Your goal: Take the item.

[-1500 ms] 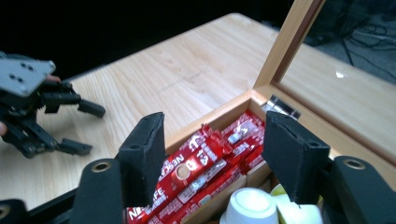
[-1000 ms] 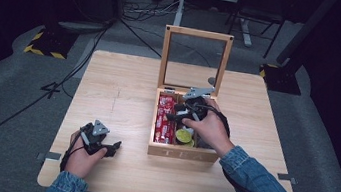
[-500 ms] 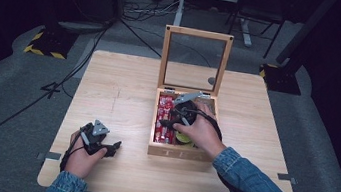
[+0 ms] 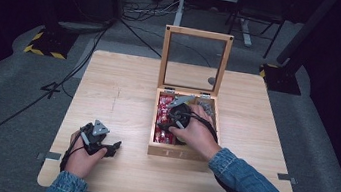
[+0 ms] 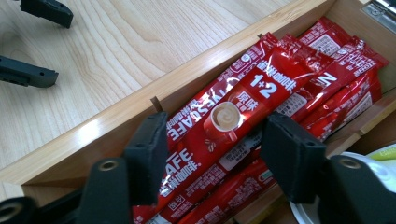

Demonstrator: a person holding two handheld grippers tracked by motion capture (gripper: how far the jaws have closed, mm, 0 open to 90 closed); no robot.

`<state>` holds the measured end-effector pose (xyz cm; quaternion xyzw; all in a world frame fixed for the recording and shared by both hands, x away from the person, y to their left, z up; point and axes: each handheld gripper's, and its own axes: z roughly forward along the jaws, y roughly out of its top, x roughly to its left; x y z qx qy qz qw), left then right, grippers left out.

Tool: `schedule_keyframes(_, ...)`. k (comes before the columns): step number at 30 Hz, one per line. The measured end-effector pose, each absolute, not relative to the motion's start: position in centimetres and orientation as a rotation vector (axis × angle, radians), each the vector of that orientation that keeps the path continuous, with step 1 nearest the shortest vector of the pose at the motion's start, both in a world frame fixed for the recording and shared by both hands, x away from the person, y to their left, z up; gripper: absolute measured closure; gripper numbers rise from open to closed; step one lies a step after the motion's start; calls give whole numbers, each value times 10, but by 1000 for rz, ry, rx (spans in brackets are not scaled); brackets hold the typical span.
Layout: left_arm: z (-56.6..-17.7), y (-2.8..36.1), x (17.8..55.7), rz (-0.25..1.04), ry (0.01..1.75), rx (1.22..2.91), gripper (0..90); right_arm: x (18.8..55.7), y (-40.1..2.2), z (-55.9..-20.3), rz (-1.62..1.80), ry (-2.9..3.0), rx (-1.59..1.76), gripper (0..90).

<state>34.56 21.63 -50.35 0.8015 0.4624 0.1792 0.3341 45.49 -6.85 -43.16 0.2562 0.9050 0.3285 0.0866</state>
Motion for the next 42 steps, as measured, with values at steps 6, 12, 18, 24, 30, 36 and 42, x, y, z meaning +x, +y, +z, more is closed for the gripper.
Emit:
schedule_keyframes(6,-504,216,346,469,1209,2088,231,453,-69,-427,1021,2712,836,718)
schedule_keyframes(12,-503,216,346,468,1208,2092,231,448,-68,-421,1162,2721,933,821)
schedule_keyframes(18,-504,216,346,467,1209,2090,232,445,-69,-412,1233,2692,926,827)
schedule_keyframes(24,-504,216,346,467,1209,2090,231,444,-72,-402,1291,2661,916,826)
schedule_keyframes(30,-504,216,346,467,1209,2088,231,443,-77,-390,1377,2609,894,827)
schedule_keyframes(36,-504,216,346,465,1210,2087,230,442,-82,-381,1407,2589,873,827)
schedule_keyframes(42,-503,217,347,465,1204,2094,224,441,-89,-371,1434,2566,863,826)
